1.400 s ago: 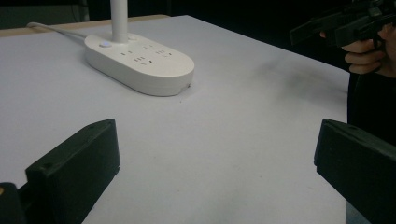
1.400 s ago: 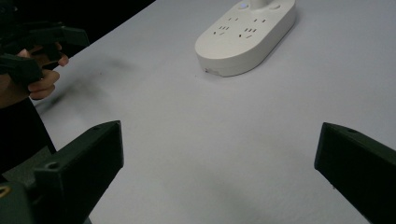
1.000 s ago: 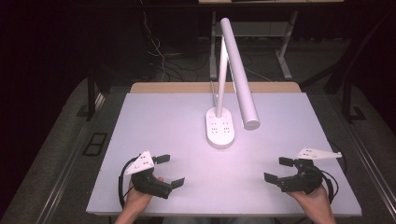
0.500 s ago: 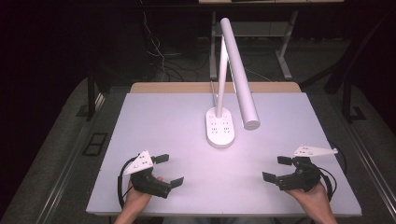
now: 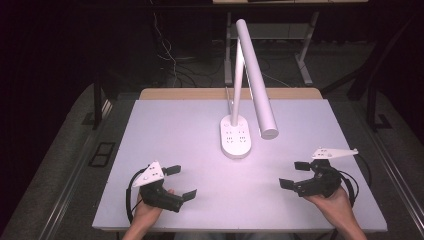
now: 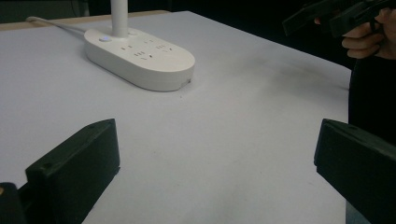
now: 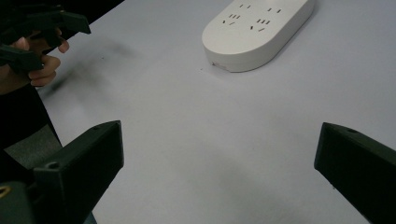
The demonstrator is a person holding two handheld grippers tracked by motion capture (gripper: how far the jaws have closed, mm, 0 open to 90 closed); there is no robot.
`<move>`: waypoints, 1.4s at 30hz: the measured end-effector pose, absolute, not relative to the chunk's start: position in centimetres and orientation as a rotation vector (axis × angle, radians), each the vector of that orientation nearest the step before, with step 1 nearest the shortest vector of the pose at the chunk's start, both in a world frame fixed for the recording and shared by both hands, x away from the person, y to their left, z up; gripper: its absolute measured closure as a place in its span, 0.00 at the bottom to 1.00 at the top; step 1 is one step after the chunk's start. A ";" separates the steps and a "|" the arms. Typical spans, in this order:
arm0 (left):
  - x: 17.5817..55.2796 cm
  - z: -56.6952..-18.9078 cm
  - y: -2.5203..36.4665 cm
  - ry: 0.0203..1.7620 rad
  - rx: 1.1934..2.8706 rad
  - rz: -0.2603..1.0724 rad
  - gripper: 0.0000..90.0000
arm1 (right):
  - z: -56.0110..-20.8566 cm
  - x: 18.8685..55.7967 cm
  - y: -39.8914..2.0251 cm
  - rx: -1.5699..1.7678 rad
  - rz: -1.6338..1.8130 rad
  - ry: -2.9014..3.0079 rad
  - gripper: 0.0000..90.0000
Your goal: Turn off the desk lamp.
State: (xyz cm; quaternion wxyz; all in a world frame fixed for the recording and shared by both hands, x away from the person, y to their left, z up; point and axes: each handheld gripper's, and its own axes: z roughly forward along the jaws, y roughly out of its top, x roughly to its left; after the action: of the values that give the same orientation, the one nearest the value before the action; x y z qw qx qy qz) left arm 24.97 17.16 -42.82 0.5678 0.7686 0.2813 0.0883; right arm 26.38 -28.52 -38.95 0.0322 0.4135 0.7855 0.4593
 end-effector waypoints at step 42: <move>24.8 -42.8 17.1 0.659 1.800 0.205 0.00 | -36.0 33.3 -25.9 1.221 1.324 2.490 0.01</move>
State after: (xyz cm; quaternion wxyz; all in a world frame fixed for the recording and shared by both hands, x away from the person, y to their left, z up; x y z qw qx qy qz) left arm 24.85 17.14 -42.82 0.5702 0.7670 0.2810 0.0872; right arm 33.34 -25.86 -36.01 0.0343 0.3972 0.8097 0.4307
